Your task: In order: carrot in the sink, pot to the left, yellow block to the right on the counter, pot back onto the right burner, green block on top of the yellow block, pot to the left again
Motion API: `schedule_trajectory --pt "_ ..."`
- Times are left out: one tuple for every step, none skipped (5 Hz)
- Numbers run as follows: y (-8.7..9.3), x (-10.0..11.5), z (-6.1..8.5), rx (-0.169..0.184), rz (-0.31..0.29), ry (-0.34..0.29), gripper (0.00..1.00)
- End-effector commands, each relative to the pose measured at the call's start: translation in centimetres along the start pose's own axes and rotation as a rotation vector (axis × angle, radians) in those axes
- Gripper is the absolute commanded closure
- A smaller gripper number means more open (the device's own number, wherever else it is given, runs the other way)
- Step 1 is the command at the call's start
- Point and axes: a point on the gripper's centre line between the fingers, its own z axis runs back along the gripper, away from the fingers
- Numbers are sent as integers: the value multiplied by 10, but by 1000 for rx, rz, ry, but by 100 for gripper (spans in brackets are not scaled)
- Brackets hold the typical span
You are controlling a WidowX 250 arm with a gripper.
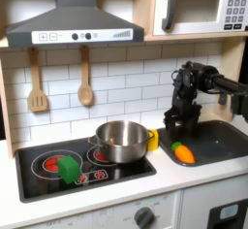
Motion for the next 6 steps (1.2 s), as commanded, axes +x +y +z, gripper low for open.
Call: schedule_trajectory --pt "10 -5 33 -10 16 -27 0" --pt "27 -5 48 17 16 -37 0" --pt "50 -7 55 25 39 -23 0" --pt "70 -8 63 47 76 -22 0" --pt "79 -15 67 77 35 18 0" --pt "82 -14 68 57 64 42 0"
